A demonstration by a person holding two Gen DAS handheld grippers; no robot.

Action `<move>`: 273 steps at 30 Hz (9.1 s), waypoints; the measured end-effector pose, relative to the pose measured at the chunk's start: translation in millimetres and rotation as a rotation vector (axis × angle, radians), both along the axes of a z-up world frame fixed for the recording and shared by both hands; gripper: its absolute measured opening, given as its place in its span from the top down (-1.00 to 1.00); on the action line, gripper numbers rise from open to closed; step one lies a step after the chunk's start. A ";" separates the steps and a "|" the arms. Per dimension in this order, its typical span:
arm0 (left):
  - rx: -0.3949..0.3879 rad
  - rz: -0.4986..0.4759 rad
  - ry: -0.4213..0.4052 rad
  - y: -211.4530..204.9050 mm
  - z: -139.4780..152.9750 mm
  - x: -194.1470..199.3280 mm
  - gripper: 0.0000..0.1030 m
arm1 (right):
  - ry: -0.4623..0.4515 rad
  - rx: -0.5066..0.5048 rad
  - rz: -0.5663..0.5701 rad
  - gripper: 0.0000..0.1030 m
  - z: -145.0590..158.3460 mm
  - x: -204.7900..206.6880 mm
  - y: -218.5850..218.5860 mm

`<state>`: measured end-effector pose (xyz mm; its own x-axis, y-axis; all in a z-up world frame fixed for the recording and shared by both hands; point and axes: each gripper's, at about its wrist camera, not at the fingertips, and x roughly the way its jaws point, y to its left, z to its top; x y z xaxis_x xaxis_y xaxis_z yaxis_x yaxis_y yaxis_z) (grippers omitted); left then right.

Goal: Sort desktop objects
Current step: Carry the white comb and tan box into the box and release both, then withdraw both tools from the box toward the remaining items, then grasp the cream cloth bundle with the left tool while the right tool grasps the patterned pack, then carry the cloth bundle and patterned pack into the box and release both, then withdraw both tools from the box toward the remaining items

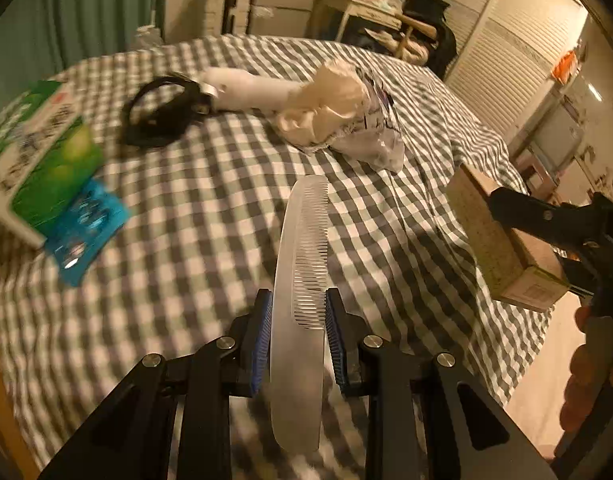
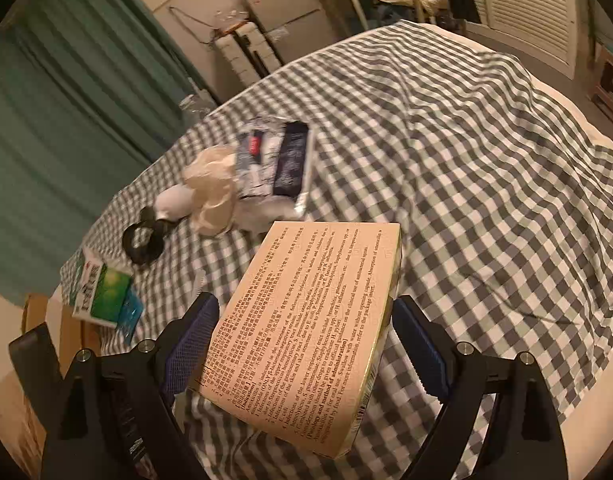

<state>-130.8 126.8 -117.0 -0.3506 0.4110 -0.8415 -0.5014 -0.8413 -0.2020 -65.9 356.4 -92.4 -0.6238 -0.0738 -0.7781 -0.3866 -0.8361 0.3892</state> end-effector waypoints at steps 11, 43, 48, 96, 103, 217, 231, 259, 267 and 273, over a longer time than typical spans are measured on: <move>-0.013 0.202 0.149 -71.9 75.5 47.9 0.49 | 0.062 0.097 0.141 -0.72 39.7 35.0 -65.4; -0.029 0.559 0.286 -318.9 173.8 67.1 0.49 | 0.244 0.133 0.640 -0.72 145.3 35.5 -329.7; -0.038 0.573 0.253 -337.2 153.8 64.5 0.49 | 0.225 0.127 0.676 -0.72 135.7 11.5 -348.9; -0.049 0.487 0.192 -156.5 108.7 79.5 -1.00 | 0.135 0.127 0.054 -0.75 50.5 52.5 -79.2; -0.076 0.647 0.281 -144.2 106.7 65.5 -1.00 | 0.118 0.100 0.041 -0.75 21.2 24.9 -57.3; -0.016 0.595 0.213 -357.8 125.6 22.9 0.81 | 0.224 0.221 0.784 0.35 107.2 -10.1 -392.6; -0.028 0.626 0.186 -346.0 116.0 42.1 -0.69 | 0.261 0.231 0.579 -0.31 104.9 -2.5 -316.6; 0.013 0.407 0.202 -127.4 105.0 69.5 -1.00 | 0.193 0.211 0.209 -0.55 47.4 55.3 -106.3; -0.084 0.334 0.217 -104.4 82.0 6.9 -1.00 | 0.172 0.209 0.282 -0.55 26.6 13.0 -101.2; -0.152 0.323 0.221 -90.9 75.8 -49.6 -1.00 | 0.189 0.214 0.292 -0.55 22.8 -28.0 -95.2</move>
<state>-180.4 36.0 -41.2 -0.6200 0.1269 -0.7743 -0.2240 -0.9744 0.0197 -93.9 261.2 -69.6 -0.7338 -0.1179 -0.6691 -0.0596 -0.9698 0.2363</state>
